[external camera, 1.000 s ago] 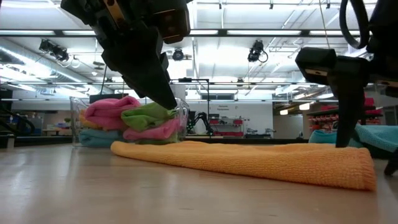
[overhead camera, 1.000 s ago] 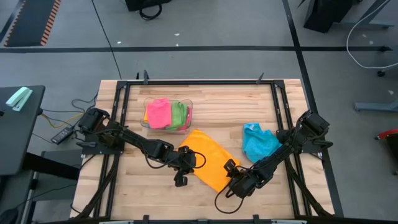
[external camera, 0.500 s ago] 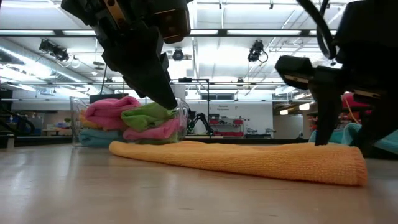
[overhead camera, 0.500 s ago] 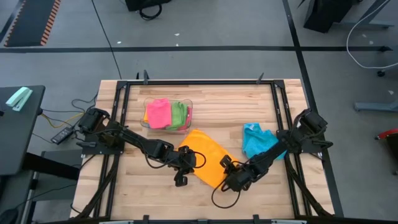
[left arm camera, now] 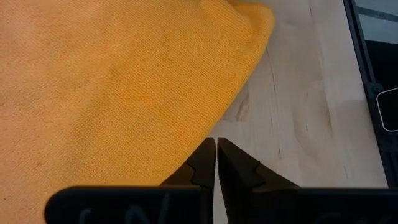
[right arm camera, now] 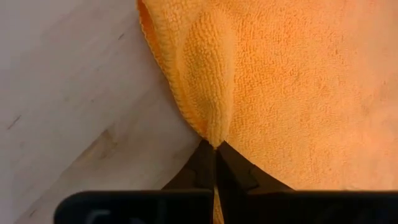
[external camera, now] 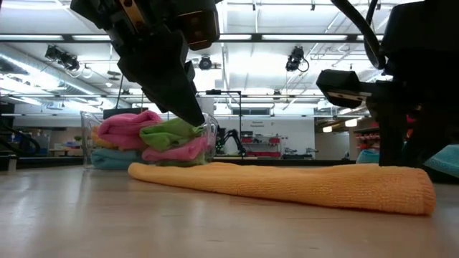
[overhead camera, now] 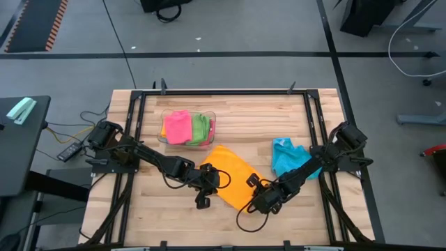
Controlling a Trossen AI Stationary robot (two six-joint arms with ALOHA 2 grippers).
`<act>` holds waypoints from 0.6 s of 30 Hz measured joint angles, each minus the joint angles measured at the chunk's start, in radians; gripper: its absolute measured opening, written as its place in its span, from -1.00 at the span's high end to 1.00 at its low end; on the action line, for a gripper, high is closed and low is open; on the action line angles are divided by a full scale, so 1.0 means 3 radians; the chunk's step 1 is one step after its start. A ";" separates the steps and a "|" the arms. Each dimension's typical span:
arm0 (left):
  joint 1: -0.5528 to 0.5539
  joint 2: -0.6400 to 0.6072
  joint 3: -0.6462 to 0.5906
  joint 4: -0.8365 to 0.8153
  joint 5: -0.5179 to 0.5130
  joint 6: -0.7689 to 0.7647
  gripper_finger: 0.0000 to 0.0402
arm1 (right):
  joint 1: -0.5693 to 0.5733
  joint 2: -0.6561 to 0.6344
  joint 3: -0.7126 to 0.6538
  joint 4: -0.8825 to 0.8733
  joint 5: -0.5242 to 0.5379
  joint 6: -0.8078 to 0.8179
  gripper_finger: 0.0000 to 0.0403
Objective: Fold microfiber towels
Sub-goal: Fold the orange microfiber towel
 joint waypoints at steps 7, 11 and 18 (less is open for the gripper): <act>-0.0003 0.0000 0.0000 0.0057 0.0004 0.0000 0.93 | 0.0117 -0.0015 0.0239 -0.0572 -0.0516 0.0334 0.98; -0.0003 0.0000 0.0001 0.0206 0.0115 0.0000 0.93 | 0.0173 -0.0015 0.0291 -0.0625 -0.0926 0.0602 0.98; -0.0004 0.0000 0.0004 0.0275 0.0124 -0.0001 0.88 | 0.0294 -0.0015 0.0391 -0.0809 -0.1654 0.1240 0.98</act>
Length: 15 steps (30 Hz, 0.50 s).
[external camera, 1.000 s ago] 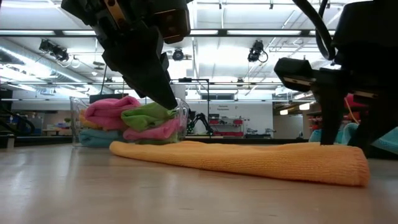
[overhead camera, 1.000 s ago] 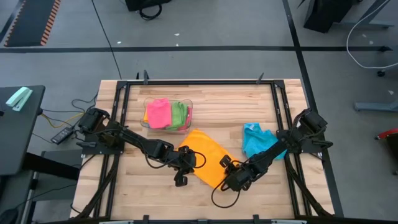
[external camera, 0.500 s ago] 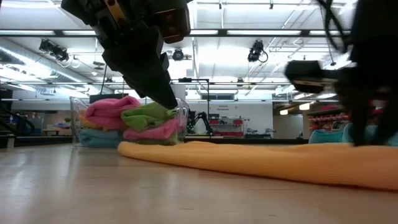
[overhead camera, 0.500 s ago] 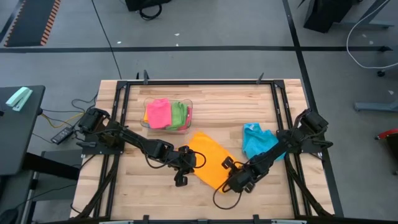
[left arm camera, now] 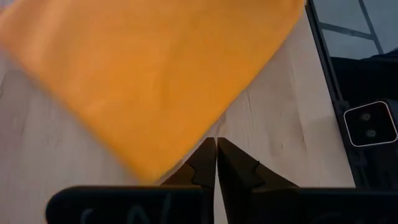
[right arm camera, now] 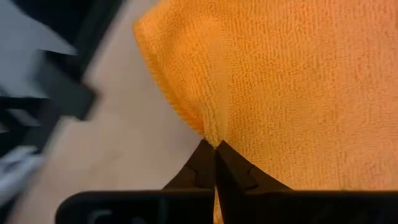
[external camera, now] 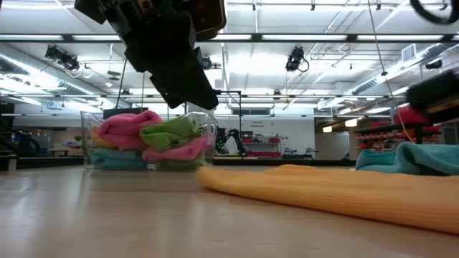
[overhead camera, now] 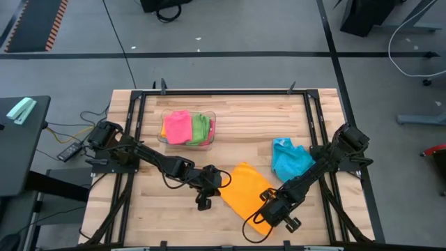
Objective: Fold microfiber towels
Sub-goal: Fold the orange microfiber towel
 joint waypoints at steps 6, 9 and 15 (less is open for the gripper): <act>0.0000 0.0000 0.0000 0.0013 0.0001 -0.0001 0.93 | 0.0010 -0.0002 0.0340 -0.0395 -0.0339 0.0191 0.98; 0.0000 0.0000 0.0000 0.0013 0.0001 -0.0001 0.93 | -0.0068 -0.0009 0.0507 -0.0588 -0.0316 0.0101 0.98; -0.0008 0.0000 0.0000 0.0011 0.0001 -0.0011 0.87 | -0.0352 -0.0011 0.0534 -0.0658 -0.0297 -0.0098 0.98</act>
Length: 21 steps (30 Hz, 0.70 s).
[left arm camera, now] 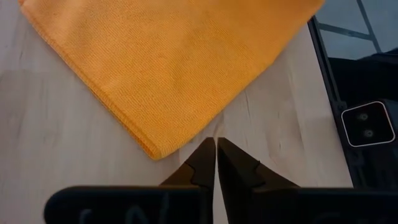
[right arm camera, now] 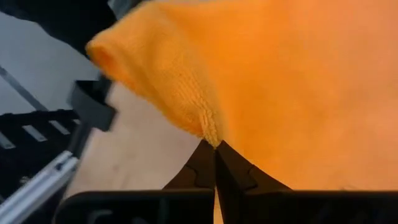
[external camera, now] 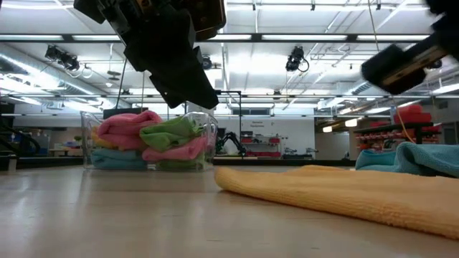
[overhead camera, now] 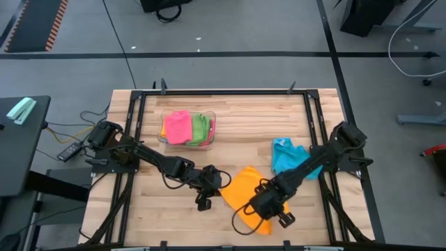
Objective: Fold microfiber towels
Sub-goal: Fold the orange microfiber towel
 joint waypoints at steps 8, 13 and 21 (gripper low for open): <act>-0.0030 0.0000 0.0000 -0.0001 0.0004 0.0008 0.92 | -0.0340 0.0000 -0.0088 0.0028 0.0058 -0.0302 0.98; -0.0028 0.0000 -0.0001 -0.0003 0.0003 0.0012 0.92 | -0.0440 0.0007 -0.0088 0.0111 0.0058 -0.0498 0.98; -0.0029 0.0000 -0.0001 -0.0004 0.0001 0.0013 0.89 | -0.0490 0.0214 -0.0078 0.0193 0.0111 -0.0710 0.98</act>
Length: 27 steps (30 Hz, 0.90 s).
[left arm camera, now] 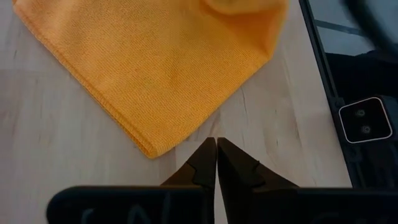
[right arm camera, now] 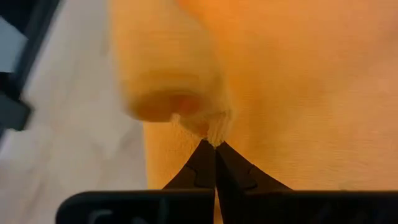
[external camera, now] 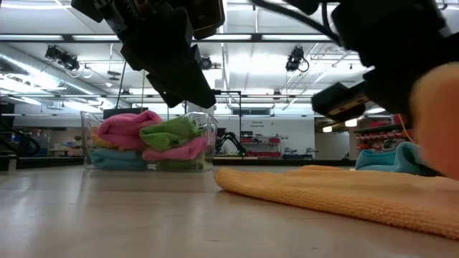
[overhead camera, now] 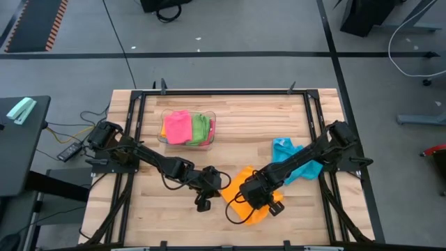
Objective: Fold microfiber towels
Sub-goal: Fold the orange microfiber towel
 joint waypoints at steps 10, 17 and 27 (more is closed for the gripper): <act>0.0001 0.0000 0.0000 -0.0001 -0.0004 0.0067 0.93 | -0.0018 0.0004 0.0046 0.0111 0.0286 -0.0163 0.98; 0.0001 0.0000 0.0000 -0.0001 -0.0004 0.0080 0.89 | -0.0017 0.0004 0.0046 0.0224 0.0435 -0.0283 0.94; 0.0001 0.0000 -0.0001 -0.0001 -0.0003 0.0078 0.93 | -0.0017 0.0004 0.0046 0.0290 0.0553 -0.0347 0.66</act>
